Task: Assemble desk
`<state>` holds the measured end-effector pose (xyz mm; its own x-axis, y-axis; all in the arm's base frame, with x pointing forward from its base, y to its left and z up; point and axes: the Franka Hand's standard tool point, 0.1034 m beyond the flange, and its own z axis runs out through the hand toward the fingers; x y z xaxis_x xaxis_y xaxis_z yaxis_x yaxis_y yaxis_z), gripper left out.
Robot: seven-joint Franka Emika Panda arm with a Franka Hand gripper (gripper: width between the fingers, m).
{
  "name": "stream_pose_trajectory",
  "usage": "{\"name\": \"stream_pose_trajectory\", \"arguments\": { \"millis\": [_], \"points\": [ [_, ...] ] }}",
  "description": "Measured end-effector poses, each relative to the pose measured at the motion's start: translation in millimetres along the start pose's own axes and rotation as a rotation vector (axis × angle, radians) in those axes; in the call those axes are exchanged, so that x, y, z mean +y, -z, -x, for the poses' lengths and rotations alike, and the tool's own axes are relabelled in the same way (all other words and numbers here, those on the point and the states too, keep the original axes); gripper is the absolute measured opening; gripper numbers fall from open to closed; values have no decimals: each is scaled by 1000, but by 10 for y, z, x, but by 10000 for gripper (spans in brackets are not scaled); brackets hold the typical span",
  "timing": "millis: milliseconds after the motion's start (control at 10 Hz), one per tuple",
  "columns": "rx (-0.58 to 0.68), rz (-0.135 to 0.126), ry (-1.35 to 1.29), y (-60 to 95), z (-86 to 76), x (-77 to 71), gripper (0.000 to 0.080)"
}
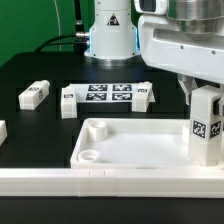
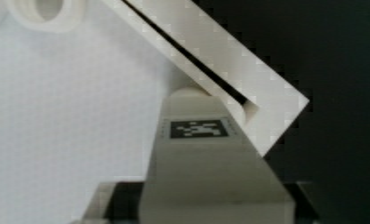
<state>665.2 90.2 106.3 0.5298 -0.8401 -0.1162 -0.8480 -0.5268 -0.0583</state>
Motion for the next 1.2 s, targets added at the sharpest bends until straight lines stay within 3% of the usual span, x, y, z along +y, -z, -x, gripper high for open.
{"name": "stream_pose_trajectory", "arguments": {
  "millis": [100, 200, 300, 500, 800, 1200],
  "points": [
    [0, 0, -14, 0, 2, -1, 290],
    [0, 0, 1, -2, 2, 0, 365],
    [0, 2, 44, -2, 2, 2, 365],
    [-4, 15, 226, -11, 29, 18, 618],
    [9, 38, 598, -27, 53, 21, 648],
    [38, 91, 970, 10, 62, 9, 649]
  ]
}}
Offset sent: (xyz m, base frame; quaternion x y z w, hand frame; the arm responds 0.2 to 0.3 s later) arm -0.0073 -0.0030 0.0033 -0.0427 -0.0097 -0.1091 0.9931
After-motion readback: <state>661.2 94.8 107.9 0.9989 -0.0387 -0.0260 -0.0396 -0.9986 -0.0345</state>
